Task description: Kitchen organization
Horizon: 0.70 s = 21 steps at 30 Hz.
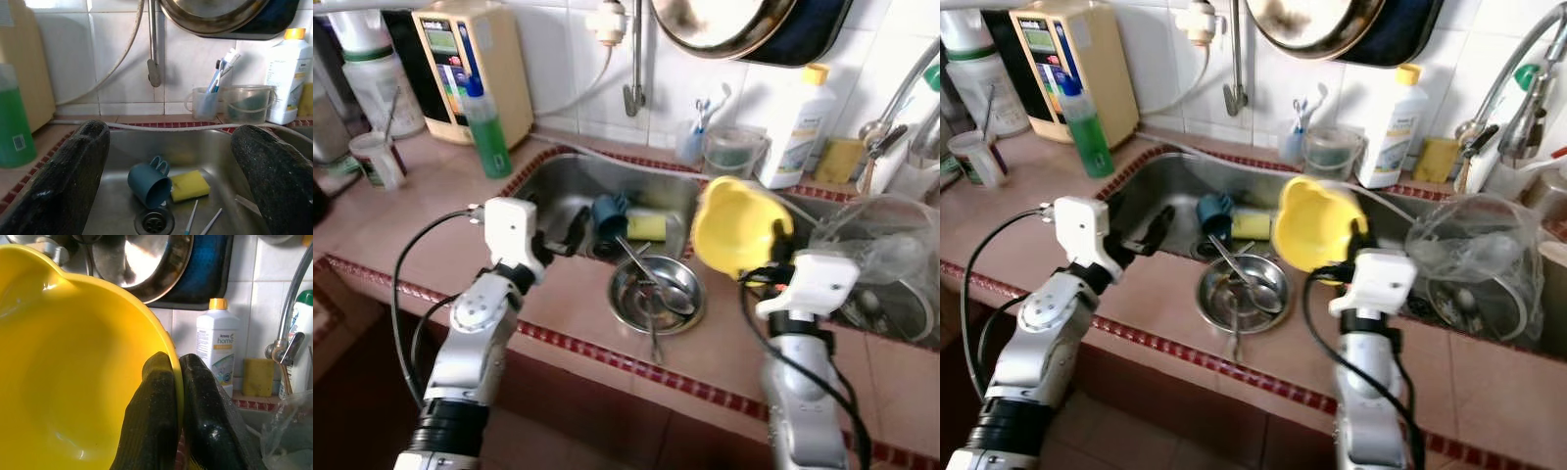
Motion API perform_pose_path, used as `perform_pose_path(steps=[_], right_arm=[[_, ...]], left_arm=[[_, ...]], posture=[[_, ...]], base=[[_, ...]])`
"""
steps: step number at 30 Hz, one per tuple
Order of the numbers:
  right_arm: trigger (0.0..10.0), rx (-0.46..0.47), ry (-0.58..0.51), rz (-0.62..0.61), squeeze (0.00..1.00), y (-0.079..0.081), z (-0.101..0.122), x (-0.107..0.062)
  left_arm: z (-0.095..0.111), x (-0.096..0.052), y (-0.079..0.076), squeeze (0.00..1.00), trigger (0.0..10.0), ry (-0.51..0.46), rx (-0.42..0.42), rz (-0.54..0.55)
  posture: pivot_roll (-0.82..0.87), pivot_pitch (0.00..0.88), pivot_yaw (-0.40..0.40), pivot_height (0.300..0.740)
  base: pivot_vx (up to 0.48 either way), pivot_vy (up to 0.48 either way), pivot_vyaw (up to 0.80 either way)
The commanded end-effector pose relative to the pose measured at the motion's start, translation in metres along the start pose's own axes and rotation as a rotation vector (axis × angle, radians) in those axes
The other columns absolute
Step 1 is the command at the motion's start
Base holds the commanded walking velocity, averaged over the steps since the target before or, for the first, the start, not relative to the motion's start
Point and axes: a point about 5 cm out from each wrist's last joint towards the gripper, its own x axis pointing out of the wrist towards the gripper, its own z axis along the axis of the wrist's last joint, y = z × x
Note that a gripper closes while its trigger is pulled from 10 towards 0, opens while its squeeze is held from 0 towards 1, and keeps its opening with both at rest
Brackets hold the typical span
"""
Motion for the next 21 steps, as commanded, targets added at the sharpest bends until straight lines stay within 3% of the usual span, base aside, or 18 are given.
perform_pose_path(steps=[1, 17, 21], right_arm=[[10.0, -0.018, -0.015, -0.013, 0.00, -0.006, 0.003, 0.004], [10.0, -0.032, -0.039, 0.042, 0.00, -0.004, 0.005, 0.019], [10.0, -0.031, -0.046, 0.066, 0.00, -0.002, 0.005, 0.026]], left_arm=[[0.000, 0.004, -0.008, 0.00, 10.0, 0.007, -0.004, -0.030], [0.001, 0.007, -0.010, 0.00, 10.0, -0.010, -0.006, -0.019], [0.000, 0.014, -0.013, 0.00, 10.0, 0.000, -0.021, -0.041]], posture=[[-0.01, 0.000, 0.027, 0.740], [0.01, 0.000, 0.004, 0.740], [0.02, 0.000, -0.001, 0.740]], base=[[0.000, 0.394, 0.00], [0.000, 0.389, 0.00], [0.000, 0.000, 0.00]])
